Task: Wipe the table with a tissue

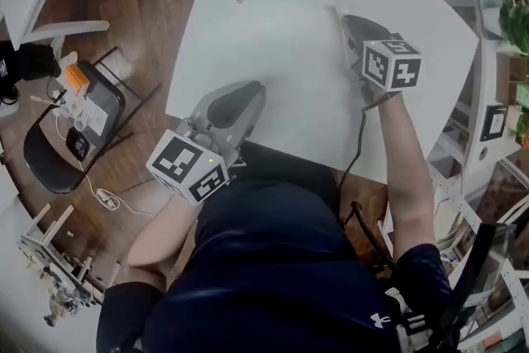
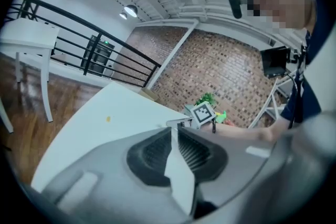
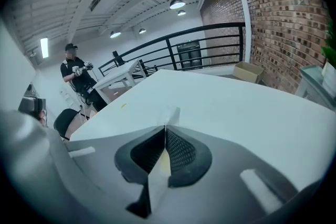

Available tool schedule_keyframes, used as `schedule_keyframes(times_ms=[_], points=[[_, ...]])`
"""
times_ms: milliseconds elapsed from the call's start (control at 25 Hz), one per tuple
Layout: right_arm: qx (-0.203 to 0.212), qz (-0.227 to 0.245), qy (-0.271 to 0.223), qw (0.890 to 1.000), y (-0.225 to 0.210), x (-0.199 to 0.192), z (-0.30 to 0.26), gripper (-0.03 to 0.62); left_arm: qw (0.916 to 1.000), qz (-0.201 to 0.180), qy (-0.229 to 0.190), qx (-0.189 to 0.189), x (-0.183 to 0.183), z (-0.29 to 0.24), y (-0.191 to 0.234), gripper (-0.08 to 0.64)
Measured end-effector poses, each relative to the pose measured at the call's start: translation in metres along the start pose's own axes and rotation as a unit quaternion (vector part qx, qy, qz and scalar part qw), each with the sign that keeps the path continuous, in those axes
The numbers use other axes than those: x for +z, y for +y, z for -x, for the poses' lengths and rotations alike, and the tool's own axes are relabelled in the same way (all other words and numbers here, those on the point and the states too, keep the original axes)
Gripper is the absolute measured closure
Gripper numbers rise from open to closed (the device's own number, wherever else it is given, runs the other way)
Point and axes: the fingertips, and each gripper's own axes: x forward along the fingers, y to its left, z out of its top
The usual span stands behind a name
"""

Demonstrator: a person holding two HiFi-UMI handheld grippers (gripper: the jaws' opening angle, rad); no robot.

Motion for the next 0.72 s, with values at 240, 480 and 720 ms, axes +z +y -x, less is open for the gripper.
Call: schedule_keyframes(times_ms=[240,480,720], points=[[-0.002,0.047,0.032,0.998,0.025,0.007,-0.034,0.578,0.9998,0.002,-0.01,0.018,-0.013,0.022,0.018,0.52],[-0.015,0.068,0.07,0.995,0.047,0.014,-0.073,0.578,0.9991,0.027,-0.023,0.022,-0.006,0.049,0.057,0.518],[-0.03,0.087,0.105,0.99,0.063,0.02,-0.102,0.578,0.9971,0.056,-0.032,0.039,0.002,0.077,0.104,0.518]])
